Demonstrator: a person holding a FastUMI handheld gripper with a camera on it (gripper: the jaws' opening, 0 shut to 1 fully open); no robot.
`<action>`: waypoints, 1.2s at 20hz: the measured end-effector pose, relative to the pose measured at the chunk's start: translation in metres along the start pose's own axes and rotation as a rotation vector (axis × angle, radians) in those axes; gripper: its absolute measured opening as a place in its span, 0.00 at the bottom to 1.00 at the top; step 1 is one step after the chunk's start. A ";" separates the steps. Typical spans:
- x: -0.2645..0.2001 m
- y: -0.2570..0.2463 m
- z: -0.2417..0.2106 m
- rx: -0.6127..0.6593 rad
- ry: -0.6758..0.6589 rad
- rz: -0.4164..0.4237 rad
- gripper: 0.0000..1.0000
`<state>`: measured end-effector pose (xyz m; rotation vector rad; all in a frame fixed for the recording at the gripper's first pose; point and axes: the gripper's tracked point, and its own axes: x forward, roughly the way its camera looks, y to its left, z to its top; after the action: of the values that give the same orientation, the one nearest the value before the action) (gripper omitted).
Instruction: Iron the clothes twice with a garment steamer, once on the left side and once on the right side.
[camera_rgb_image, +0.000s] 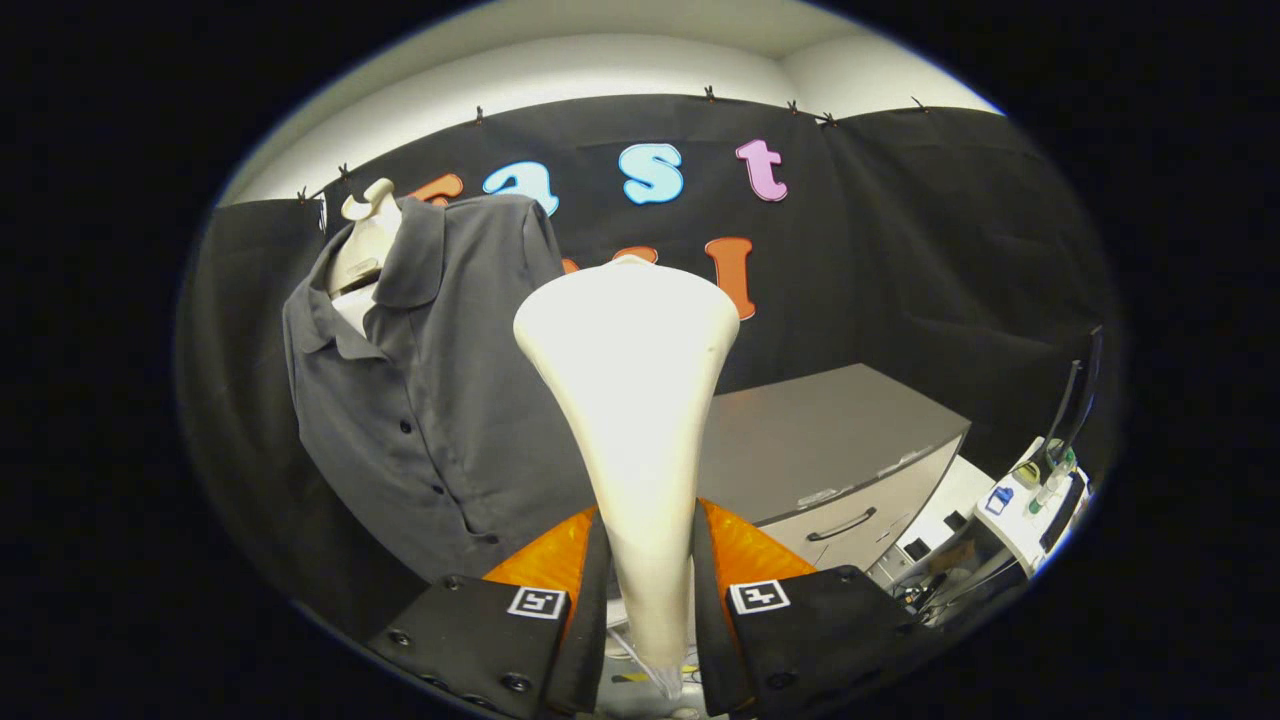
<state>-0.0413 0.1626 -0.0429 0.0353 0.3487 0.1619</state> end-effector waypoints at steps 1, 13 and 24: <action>-0.003 -0.004 0.009 -0.001 -0.015 0.008 0.46; -0.050 -0.022 0.059 -0.009 -0.159 0.078 0.46; -0.051 -0.019 0.036 -0.004 -0.105 0.108 0.46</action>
<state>-0.0732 0.1349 0.0074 0.0589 0.2416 0.2671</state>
